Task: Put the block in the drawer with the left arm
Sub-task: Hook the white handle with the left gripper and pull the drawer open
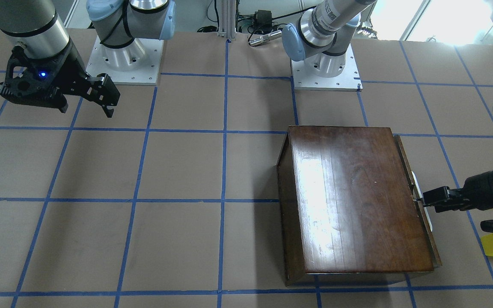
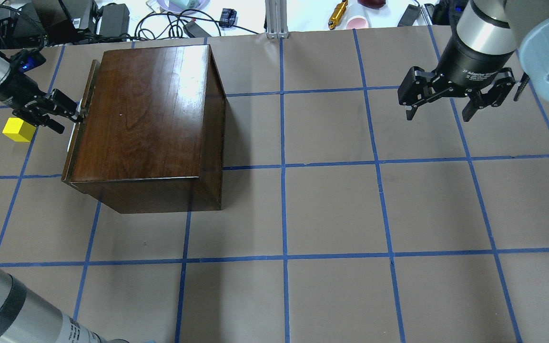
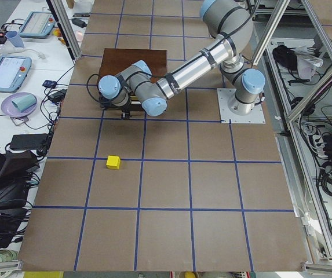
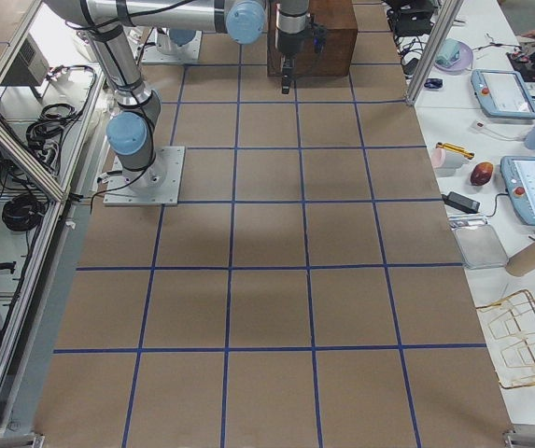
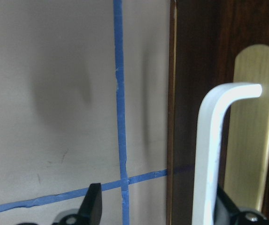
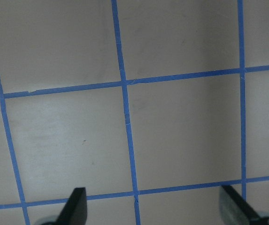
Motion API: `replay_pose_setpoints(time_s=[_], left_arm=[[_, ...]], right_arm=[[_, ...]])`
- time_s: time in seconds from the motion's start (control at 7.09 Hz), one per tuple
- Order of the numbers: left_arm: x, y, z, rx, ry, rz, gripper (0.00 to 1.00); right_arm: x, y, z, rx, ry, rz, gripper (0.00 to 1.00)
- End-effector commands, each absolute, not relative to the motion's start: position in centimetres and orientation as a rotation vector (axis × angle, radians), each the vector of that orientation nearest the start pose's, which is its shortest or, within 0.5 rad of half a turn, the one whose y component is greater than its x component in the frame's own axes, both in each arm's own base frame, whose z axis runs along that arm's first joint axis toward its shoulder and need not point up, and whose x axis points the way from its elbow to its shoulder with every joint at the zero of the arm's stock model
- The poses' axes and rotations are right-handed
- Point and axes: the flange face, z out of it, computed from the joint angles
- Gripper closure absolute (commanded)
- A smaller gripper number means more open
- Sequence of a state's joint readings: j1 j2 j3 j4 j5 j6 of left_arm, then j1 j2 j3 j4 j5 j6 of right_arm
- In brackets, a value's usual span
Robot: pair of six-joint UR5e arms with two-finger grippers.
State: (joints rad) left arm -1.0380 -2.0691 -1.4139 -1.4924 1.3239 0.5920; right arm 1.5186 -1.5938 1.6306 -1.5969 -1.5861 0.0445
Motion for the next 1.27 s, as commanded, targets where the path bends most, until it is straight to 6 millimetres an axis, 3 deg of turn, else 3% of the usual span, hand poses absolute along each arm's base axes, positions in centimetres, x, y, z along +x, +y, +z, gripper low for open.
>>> replay_pose_setpoints(time_s=[0.0, 1.13], left_arm=[[20.1, -63.3, 28.8, 0.049, 3.48, 0.147, 0.2], [23.2, -62.8, 29.7, 0.008, 3.443, 0.131, 0.2]], right_arm=[[10.7, -48.7, 47.2, 0.152, 3.153, 0.017, 0.0], [10.7, -48.7, 47.2, 0.152, 3.153, 0.017, 0.0]])
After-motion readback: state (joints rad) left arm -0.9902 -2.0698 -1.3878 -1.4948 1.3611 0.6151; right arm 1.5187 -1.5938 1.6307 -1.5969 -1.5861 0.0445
